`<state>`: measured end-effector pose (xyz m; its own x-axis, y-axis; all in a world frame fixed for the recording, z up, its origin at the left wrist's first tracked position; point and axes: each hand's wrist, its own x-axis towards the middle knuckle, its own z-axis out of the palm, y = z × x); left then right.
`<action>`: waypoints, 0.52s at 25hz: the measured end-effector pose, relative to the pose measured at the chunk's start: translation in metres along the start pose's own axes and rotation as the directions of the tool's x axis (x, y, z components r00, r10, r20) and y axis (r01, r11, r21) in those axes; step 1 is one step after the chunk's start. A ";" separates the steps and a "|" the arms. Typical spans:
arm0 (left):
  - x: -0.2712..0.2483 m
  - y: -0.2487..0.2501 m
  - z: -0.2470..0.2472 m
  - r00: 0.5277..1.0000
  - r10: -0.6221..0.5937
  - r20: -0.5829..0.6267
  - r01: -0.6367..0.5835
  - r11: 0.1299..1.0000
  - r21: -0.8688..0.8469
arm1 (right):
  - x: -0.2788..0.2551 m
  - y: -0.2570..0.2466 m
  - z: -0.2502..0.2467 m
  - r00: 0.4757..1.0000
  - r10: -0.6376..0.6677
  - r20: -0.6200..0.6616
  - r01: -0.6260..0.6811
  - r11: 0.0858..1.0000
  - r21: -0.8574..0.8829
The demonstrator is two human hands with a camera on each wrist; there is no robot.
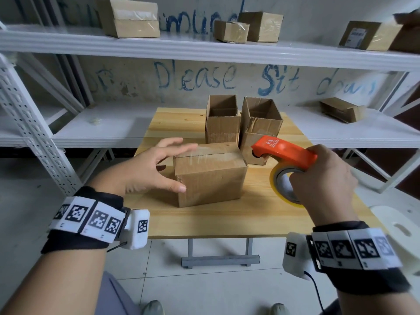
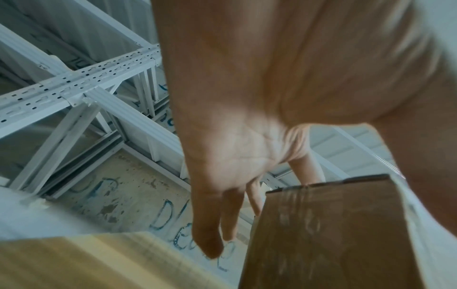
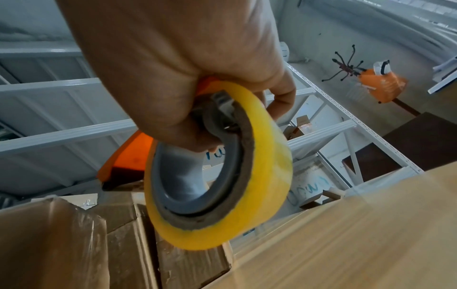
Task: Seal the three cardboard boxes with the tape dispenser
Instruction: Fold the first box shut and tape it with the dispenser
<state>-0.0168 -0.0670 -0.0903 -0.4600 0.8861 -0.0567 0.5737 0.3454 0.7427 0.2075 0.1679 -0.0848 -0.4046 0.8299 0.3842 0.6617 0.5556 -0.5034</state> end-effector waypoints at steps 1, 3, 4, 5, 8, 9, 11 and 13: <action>-0.001 -0.001 -0.002 1.000 0.020 0.015 -0.020 1.000 -0.022 | 0.000 0.000 0.000 1.000 0.000 0.003 0.000 1.000 0.024; -0.002 -0.001 -0.001 0.999 0.045 0.016 -0.045 0.998 -0.038 | 0.000 0.001 0.000 1.000 -0.009 0.000 0.009 0.998 0.070; -0.002 0.000 0.000 0.999 0.043 -0.007 -0.043 0.999 -0.021 | 0.001 0.001 0.000 1.000 -0.015 -0.005 0.015 0.996 0.088; 0.000 0.002 0.002 0.999 0.037 -0.035 -0.037 0.999 -0.002 | 0.000 0.001 0.000 1.000 -0.021 -0.009 0.021 0.994 0.105; 0.006 0.009 0.008 0.997 0.029 -0.075 -0.026 0.999 0.041 | -0.002 -0.002 -0.001 0.999 -0.040 -0.017 0.042 0.984 0.171; 0.007 0.012 0.009 0.997 0.029 -0.075 -0.024 0.998 0.066 | -0.003 -0.002 -0.002 0.998 -0.050 -0.022 0.054 0.980 0.194; 0.008 0.019 0.012 0.995 0.036 -0.095 -0.025 0.992 0.120 | -0.004 -0.002 -0.003 0.996 -0.083 -0.024 0.086 0.966 0.243; 0.008 0.028 0.017 0.990 0.081 -0.116 -0.060 0.984 0.169 | -0.005 -0.002 -0.004 0.993 -0.117 -0.018 0.117 0.951 0.287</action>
<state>0.0072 -0.0452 -0.0816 -0.4878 0.8691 0.0812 0.7069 0.3388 0.6209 0.2105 0.1627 -0.0829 -0.4675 0.7584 0.4541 0.4004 0.6397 -0.6561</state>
